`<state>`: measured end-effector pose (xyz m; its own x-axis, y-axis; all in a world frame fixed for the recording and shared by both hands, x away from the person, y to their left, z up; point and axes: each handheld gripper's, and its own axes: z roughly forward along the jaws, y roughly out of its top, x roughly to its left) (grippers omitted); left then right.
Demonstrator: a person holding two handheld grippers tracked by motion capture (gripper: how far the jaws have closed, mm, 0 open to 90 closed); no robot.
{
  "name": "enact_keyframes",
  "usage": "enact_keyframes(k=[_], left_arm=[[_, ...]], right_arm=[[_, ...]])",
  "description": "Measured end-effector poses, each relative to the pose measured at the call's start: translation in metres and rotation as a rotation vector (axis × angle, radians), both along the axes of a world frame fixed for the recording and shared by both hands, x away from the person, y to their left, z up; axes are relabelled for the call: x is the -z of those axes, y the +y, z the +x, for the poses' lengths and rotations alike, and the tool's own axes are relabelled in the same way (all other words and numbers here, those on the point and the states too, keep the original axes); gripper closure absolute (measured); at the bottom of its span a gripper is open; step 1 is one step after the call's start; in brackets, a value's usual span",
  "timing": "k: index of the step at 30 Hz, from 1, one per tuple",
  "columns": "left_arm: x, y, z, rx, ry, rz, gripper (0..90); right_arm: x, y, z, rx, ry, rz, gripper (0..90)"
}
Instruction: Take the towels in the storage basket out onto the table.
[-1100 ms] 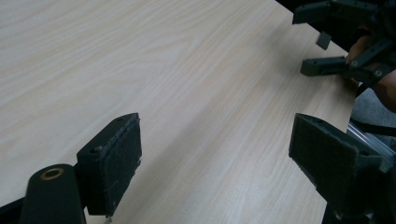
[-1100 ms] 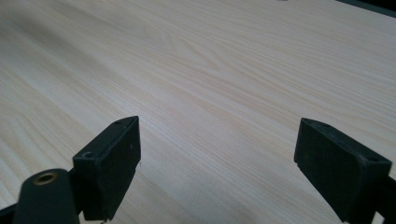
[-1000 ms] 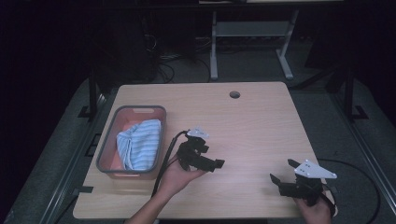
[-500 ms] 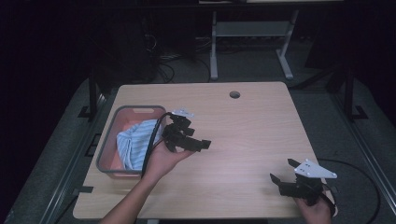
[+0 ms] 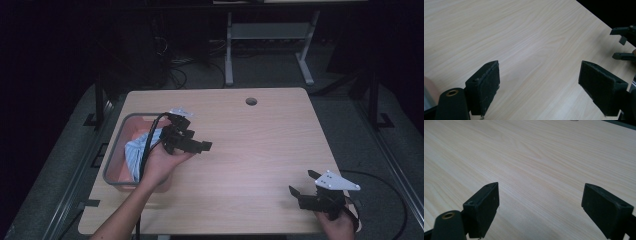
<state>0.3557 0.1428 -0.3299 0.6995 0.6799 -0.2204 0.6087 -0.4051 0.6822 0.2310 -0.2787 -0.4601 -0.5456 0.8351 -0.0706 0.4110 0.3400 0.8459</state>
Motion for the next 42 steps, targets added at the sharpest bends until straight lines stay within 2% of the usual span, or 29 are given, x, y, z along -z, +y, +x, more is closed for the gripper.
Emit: enact_keyframes(k=[22, 27, 42], left_arm=[[-0.005, 0.039, 0.007, -0.08, 0.008, 0.0, 16.6], [-0.004, 0.046, 0.008, -0.095, 0.01, -0.001, 16.6], [0.006, 0.082, 0.007, -0.175, 0.03, -0.013, 16.7]], right_arm=[[0.0, 0.001, 0.001, -0.002, 0.005, -0.002, 14.2], [0.001, 0.001, 0.001, -0.003, 0.005, -0.004, 14.2], [0.001, 0.002, 0.001, 0.0, 0.01, -0.005, 14.2]])
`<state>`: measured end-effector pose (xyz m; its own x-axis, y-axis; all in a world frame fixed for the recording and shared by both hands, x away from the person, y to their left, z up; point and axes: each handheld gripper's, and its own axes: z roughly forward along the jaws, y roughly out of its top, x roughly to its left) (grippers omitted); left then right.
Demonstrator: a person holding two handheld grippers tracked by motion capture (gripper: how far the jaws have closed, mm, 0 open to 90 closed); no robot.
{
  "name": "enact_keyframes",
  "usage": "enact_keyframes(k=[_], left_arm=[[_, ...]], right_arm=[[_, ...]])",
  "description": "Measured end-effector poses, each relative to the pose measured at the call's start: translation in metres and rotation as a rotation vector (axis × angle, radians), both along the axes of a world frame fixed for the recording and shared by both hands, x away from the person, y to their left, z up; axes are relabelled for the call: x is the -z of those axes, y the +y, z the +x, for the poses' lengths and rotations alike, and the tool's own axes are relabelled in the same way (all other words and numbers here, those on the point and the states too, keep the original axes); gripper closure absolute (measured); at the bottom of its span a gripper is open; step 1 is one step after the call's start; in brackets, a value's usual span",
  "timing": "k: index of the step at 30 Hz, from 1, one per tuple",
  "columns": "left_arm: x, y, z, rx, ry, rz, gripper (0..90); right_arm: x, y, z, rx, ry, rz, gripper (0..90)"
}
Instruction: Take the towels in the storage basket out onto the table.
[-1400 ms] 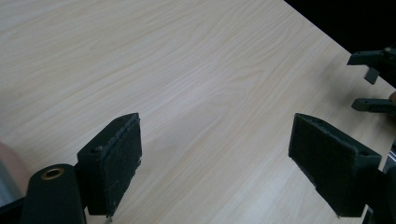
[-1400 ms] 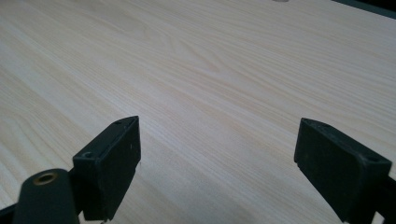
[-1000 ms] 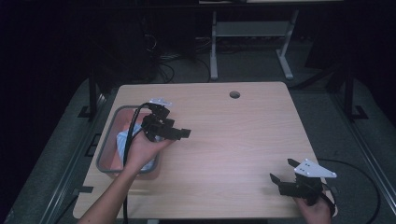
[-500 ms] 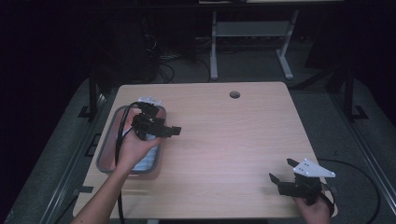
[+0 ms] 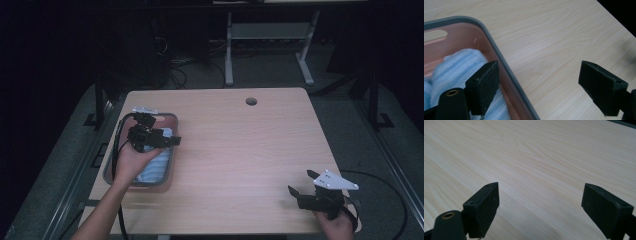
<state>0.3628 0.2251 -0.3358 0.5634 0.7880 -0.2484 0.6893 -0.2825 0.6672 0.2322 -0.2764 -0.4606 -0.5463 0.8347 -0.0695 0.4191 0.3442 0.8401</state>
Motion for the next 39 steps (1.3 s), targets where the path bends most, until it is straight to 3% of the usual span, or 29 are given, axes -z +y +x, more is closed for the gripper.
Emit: enact_keyframes(k=[14, 21, 24, 33, 36, 39], left_arm=[[0.012, 0.036, -0.002, -0.091, 0.017, 0.009, 16.9], [0.022, 0.054, -0.004, -0.147, 0.038, 0.035, 17.1], [0.03, 0.06, -0.005, -0.183, 0.044, 0.067, 18.7], [0.05, 0.064, 0.002, -0.231, 0.134, 0.122, 20.4], [0.059, 0.062, 0.008, -0.224, 0.185, 0.157, 22.6], [0.062, 0.06, 0.011, -0.229, 0.202, 0.177, 23.8]], right_arm=[[0.0, 0.001, 0.0, -0.006, 0.002, -0.003, 14.2], [0.001, 0.002, 0.0, -0.008, 0.004, -0.005, 14.2], [0.001, 0.002, 0.001, -0.013, 0.003, -0.008, 14.2], [0.001, 0.002, 0.0, -0.007, 0.006, -0.002, 14.2], [0.001, 0.002, 0.0, -0.008, 0.005, -0.003, 14.2], [0.001, 0.002, 0.0, -0.012, 0.006, -0.004, 14.2]])
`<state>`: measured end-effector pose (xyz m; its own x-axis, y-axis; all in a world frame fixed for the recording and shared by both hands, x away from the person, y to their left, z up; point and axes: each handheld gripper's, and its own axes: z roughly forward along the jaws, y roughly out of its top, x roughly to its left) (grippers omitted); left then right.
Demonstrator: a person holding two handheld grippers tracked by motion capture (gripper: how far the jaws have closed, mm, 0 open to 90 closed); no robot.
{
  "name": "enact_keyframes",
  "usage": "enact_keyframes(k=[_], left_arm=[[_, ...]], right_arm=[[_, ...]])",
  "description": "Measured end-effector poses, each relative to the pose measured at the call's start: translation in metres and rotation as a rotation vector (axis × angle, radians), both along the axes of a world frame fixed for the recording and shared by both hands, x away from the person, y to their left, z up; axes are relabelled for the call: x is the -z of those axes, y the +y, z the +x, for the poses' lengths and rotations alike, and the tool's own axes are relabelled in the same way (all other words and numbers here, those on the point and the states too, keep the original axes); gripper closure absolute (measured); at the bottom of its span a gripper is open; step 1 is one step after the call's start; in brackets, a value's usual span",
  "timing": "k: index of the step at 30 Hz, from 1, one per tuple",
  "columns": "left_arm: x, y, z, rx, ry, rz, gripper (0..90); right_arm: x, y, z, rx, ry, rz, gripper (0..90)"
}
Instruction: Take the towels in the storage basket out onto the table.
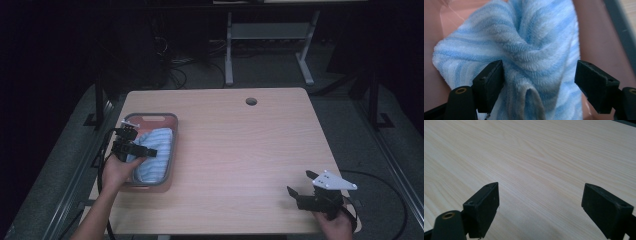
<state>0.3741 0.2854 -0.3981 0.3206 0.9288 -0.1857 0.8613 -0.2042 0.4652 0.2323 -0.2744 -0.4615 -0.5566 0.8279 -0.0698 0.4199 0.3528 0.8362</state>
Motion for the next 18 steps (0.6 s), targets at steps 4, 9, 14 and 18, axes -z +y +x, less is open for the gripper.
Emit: enact_keyframes(k=[4, 9, 14, 18], left_arm=[[0.01, -0.008, 0.009, 0.027, 0.084, 0.076, 26.3], [0.014, -0.014, 0.014, 0.044, 0.133, 0.155, 32.2], [0.016, -0.018, 0.015, 0.08, 0.144, 0.23, 44.4], [0.02, -0.024, 0.014, 0.09, 0.135, 0.28, 50.6]], right_arm=[[0.0, -0.001, 0.0, 0.003, -0.001, 0.003, 14.2], [0.0, -0.002, -0.001, 0.001, -0.004, 0.002, 14.2], [0.0, -0.001, -0.001, 0.005, -0.003, 0.008, 14.2], [0.0, -0.002, -0.002, 0.001, -0.005, 0.002, 14.2]])
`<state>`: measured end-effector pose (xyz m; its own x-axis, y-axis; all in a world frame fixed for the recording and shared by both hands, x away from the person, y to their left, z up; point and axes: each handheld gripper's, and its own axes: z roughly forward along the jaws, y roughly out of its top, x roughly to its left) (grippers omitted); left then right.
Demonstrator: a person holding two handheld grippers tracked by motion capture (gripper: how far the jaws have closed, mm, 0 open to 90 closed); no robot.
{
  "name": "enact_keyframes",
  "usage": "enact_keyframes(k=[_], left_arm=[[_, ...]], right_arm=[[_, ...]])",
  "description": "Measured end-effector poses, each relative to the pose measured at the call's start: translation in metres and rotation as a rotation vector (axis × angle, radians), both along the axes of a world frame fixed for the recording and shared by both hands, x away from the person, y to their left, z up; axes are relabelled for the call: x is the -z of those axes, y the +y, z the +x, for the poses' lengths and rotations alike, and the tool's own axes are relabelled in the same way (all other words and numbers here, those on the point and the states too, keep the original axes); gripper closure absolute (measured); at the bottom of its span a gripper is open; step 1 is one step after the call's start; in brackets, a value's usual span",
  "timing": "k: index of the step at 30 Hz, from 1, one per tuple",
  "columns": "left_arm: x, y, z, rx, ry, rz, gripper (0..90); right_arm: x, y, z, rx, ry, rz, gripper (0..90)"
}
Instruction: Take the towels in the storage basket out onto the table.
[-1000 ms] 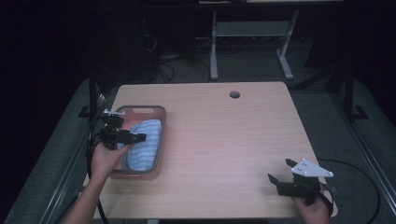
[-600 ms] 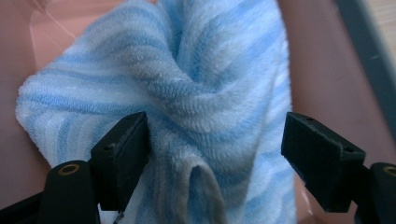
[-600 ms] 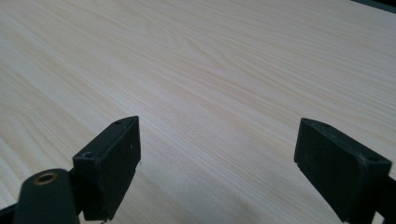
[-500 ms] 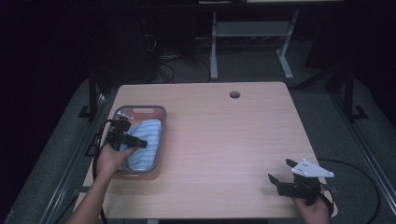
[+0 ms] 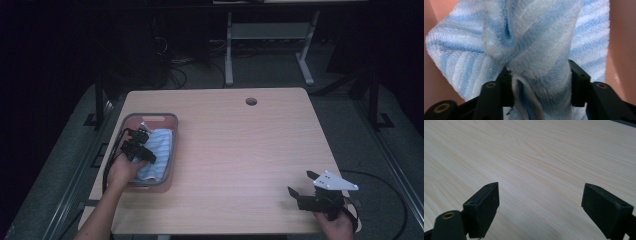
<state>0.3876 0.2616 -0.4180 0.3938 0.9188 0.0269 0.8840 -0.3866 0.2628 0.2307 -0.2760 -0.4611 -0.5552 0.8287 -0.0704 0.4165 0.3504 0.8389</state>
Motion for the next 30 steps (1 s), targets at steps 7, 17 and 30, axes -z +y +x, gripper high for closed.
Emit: enact_keyframes(k=[7, 17, 30], left_arm=[[0.001, -0.006, 0.003, 0.025, 0.011, 0.067, 59.2], [-0.002, -0.005, -0.001, 0.048, 0.027, 0.068, 66.8], [-0.039, 0.029, -0.025, 0.028, -0.08, -0.125, 67.8]], right_arm=[[-0.001, 0.0, -0.001, -0.002, -0.004, 0.0, 14.2], [-0.002, -0.002, -0.002, 0.004, -0.003, 0.003, 14.2], [0.0, -0.002, -0.001, 0.011, 0.006, 0.007, 14.2]])
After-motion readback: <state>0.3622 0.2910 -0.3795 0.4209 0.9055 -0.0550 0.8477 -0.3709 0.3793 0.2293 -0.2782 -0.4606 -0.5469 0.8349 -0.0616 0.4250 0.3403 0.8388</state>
